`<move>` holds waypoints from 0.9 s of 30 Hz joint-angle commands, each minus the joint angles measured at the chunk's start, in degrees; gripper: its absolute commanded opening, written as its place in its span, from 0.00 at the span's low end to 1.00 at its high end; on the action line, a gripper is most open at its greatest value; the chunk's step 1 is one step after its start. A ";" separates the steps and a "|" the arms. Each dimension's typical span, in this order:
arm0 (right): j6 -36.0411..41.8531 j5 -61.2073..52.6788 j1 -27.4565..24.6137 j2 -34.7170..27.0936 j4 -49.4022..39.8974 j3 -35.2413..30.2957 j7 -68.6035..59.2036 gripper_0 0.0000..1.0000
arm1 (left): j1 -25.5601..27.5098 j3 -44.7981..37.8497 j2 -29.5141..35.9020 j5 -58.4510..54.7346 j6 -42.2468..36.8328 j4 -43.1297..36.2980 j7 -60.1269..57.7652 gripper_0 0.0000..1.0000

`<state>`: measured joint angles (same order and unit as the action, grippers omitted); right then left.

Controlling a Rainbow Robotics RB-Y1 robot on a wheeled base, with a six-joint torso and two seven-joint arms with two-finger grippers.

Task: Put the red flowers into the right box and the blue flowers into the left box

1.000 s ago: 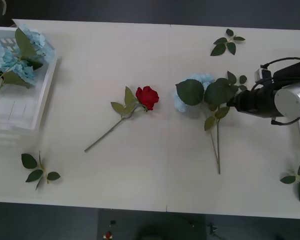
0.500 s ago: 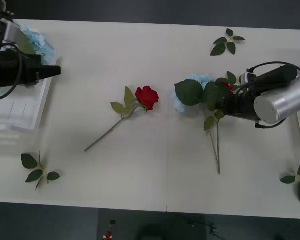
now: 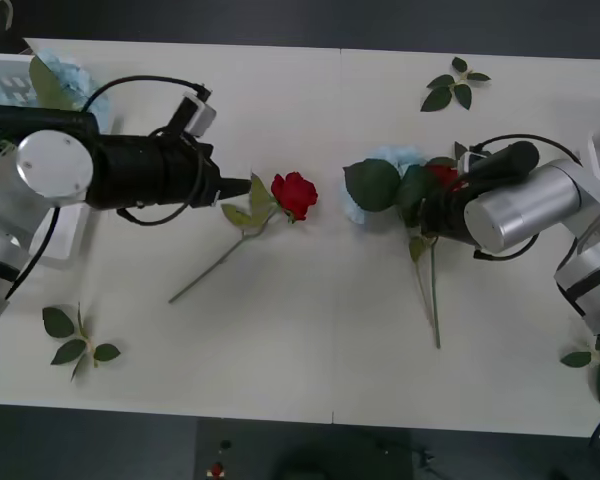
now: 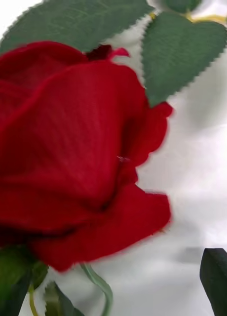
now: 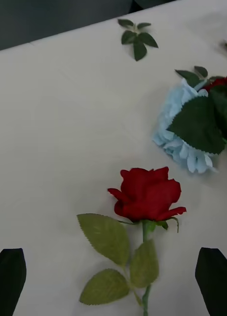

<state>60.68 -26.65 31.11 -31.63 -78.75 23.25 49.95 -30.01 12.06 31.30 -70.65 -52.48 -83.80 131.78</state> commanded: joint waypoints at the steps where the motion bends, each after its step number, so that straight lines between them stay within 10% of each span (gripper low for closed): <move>1: 0.31 1.60 3.08 1.49 0.88 -0.23 -2.23 1.00 | -0.14 4.73 0.87 4.29 0.45 -0.76 -4.16 1.00; 6: 0.31 2.39 4.48 2.63 2.72 -0.23 -2.40 1.00 | -0.14 9.30 0.16 10.36 0.45 -0.76 -4.69 1.00; 8: 0.40 2.74 4.57 2.80 2.81 -0.23 -2.40 0.62 | -0.14 10.62 -0.19 12.55 0.45 -0.76 -4.95 1.00; 9: 0.31 2.92 4.57 2.80 2.81 -0.23 -2.32 0.28 | -0.14 11.50 -0.28 13.96 0.45 -0.76 -5.13 1.00; 11: 0.31 2.92 4.57 2.80 2.81 -0.23 -2.32 0.00 | -0.14 12.91 -0.54 16.42 0.45 -0.67 -5.57 1.00; 27: 0.31 3.18 4.57 2.80 2.81 -0.23 -1.70 0.00 | 2.41 14.40 -2.65 24.77 0.45 -0.67 -7.06 0.93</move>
<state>60.70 -23.89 34.41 -28.85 -75.18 23.26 49.95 -27.36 27.00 28.62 -46.36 -52.48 -83.79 126.64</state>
